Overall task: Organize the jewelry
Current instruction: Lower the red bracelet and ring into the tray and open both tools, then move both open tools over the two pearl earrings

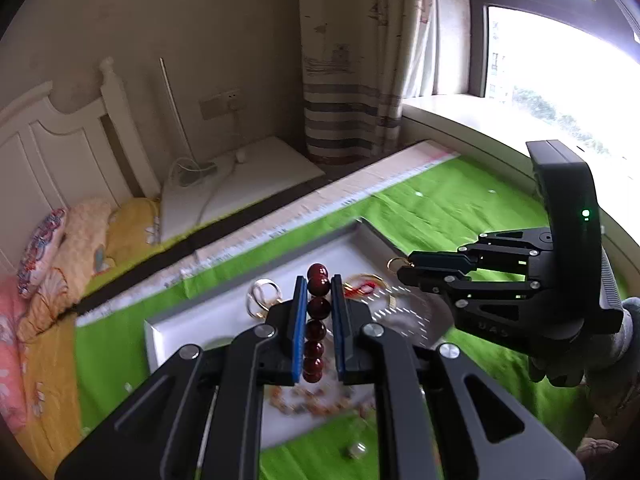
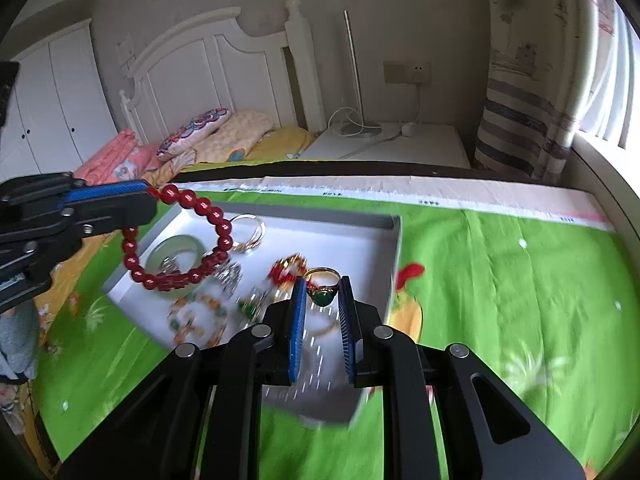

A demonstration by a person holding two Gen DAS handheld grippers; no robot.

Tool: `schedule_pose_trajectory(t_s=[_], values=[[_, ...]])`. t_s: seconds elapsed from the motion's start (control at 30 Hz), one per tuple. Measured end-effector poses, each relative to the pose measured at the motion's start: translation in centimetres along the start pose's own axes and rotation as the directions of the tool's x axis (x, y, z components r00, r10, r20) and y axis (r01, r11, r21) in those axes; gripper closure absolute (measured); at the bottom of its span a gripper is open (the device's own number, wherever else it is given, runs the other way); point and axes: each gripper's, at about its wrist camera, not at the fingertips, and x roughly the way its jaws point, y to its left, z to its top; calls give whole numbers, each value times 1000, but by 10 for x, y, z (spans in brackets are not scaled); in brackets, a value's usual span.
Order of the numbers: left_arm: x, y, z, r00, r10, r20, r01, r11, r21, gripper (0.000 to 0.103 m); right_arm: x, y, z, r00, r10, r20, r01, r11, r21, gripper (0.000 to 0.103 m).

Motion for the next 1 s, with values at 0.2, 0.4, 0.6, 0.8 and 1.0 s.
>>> schedule_pose_trajectory(t_s=[0.2,0.4,0.6,0.8,1.0], values=[[26,4,8,998,54,-26,-54,998,27,92,42,-8,29,998,-27,-56,26,1000,-15,86],[55,3,-7,995,62,-82,-61,998,15,91,71,-16,35,990,-39,-134,38,999,-10,80],[46,12,-19,998,45,-52,-48,998,-52,46,38,-24,24,998,24,-53,-22,998,53,54],[-5,24,-37,990,137,38,-130,981,-145,13,-30,-24,0,997,56,50,-60,996,66,53],[-35,6,-78,980,201,1,-198,965,-173,6,-63,-13,-59,998,60,34,-63,995,81,53]])
